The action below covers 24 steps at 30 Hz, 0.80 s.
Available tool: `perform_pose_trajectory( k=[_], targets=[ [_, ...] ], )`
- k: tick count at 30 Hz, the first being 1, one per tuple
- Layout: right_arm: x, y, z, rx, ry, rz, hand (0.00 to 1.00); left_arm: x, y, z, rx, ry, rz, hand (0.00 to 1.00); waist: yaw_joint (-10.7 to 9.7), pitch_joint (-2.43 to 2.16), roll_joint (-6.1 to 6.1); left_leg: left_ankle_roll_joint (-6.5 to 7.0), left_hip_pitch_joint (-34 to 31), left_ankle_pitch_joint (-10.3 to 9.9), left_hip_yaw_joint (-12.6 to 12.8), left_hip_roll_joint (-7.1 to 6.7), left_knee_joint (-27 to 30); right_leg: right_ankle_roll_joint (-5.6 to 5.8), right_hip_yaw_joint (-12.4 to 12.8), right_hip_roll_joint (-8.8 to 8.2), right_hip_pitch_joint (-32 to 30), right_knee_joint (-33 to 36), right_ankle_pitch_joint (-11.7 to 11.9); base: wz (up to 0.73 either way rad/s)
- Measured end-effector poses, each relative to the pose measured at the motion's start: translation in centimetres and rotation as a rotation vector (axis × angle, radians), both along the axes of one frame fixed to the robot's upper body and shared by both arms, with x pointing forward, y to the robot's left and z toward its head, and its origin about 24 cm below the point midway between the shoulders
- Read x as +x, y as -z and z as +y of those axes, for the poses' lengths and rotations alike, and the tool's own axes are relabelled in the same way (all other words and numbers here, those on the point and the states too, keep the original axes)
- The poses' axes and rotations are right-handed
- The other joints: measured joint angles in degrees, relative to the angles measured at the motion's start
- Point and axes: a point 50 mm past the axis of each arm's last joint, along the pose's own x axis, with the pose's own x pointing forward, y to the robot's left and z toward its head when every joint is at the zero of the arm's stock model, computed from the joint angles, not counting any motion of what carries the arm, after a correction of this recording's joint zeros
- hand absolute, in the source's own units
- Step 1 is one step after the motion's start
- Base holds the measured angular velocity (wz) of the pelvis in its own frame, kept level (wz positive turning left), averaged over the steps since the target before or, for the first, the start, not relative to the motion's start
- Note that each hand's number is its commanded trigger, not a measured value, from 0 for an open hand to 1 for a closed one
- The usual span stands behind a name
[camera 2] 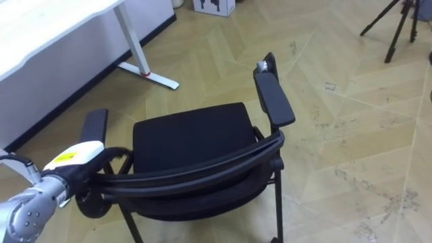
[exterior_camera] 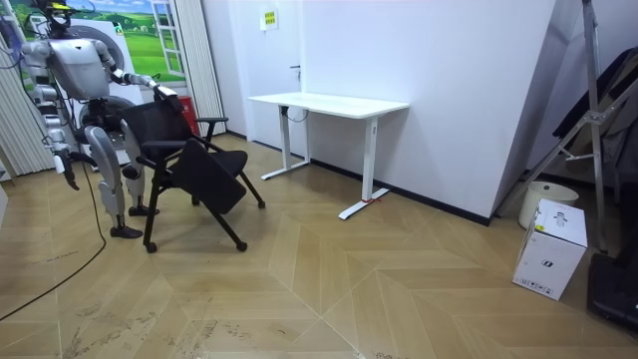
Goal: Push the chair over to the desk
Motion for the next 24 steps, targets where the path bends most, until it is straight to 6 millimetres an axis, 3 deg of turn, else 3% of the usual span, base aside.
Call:
perform_pose_trajectory(
  k=[10,18,24],
  targets=[
    [0.1,0.0,0.0,-0.003,0.001,-0.004,0.00,-0.4,0.6,-1.3,0.019,0.043,-0.073,1.00,-0.13,-0.41,0.77,1.05,0.11,-0.66,0.56,-0.10,-1.20,0.55,-0.11,-0.04,-0.07,0.06,0.35,0.01],
    [0.1,0.0,0.0,0.010,0.075,-0.029,0.00,-0.4,0.8,-1.4,0.020,0.059,-0.098,1.00,-0.23,-0.30,0.92,1.07,0.39,-0.67,0.57,-0.10,-1.51,0.54,-0.14,-0.03,0.12,-0.02,0.42,0.00],
    [0.1,-0.1,-0.3,0.010,0.143,-0.053,0.00,-0.4,0.7,-1.4,0.023,0.071,-0.114,1.00,-0.26,0.05,1.33,1.12,0.14,-0.72,0.62,-0.13,-1.64,0.58,-0.03,-0.03,-0.33,0.08,0.40,0.00]
  ],
)
